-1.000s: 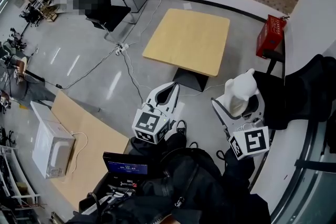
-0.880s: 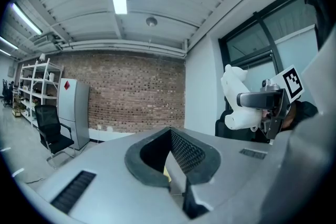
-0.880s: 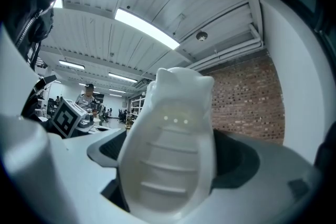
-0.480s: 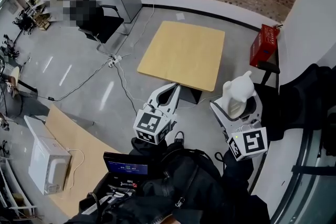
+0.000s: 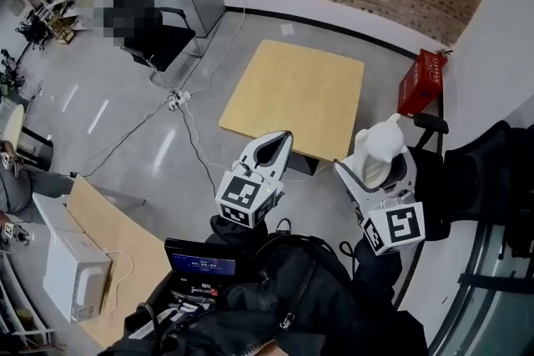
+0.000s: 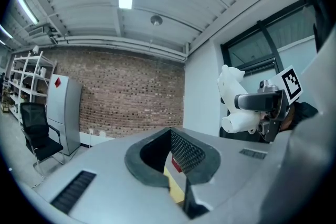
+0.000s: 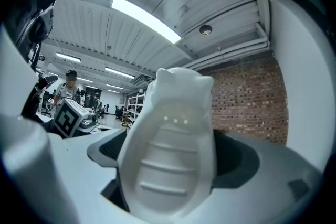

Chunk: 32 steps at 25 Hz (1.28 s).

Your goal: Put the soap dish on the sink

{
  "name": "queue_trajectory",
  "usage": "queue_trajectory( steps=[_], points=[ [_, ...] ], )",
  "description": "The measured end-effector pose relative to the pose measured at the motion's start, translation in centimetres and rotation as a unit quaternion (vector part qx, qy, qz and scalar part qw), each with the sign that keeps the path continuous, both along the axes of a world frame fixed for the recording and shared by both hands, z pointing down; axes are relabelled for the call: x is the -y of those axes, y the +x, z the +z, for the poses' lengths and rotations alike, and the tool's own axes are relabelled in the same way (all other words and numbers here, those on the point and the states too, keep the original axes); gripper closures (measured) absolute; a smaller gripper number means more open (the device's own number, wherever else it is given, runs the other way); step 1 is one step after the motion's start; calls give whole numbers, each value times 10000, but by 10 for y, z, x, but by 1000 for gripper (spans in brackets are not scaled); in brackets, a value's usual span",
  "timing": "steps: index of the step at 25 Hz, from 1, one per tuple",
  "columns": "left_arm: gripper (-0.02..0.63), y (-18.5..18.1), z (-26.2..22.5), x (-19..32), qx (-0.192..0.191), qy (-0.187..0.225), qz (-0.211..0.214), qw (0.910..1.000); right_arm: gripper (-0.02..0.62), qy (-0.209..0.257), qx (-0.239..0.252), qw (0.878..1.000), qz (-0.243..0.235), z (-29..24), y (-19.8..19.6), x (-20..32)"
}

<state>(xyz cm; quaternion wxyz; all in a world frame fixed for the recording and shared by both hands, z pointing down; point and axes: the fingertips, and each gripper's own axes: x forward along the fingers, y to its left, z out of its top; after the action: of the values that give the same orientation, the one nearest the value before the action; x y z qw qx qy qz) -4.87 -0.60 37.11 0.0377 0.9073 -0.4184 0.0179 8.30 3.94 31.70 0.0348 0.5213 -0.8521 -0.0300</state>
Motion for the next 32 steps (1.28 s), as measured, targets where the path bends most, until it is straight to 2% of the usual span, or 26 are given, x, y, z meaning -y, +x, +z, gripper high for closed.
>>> queue_trajectory(
  steps=[16, 22, 26, 32],
  points=[
    [604, -20, 27, 65, -187, -310, 376, 9986, 80, -293, -268, 9989, 259, 18, -36, 59],
    [604, -9, 39, 74, -204, -484, 437, 9977, 80, -454, -262, 9981, 335, 26, -25, 68],
    [604, -7, 45, 83, -180, -526, 331, 9979, 80, -505, -217, 9981, 271, 34, -17, 84],
    [604, -24, 33, 111, -114, -377, -10, 9992, 80, -377, -199, 9991, -87, 29, -31, 116]
  ],
)
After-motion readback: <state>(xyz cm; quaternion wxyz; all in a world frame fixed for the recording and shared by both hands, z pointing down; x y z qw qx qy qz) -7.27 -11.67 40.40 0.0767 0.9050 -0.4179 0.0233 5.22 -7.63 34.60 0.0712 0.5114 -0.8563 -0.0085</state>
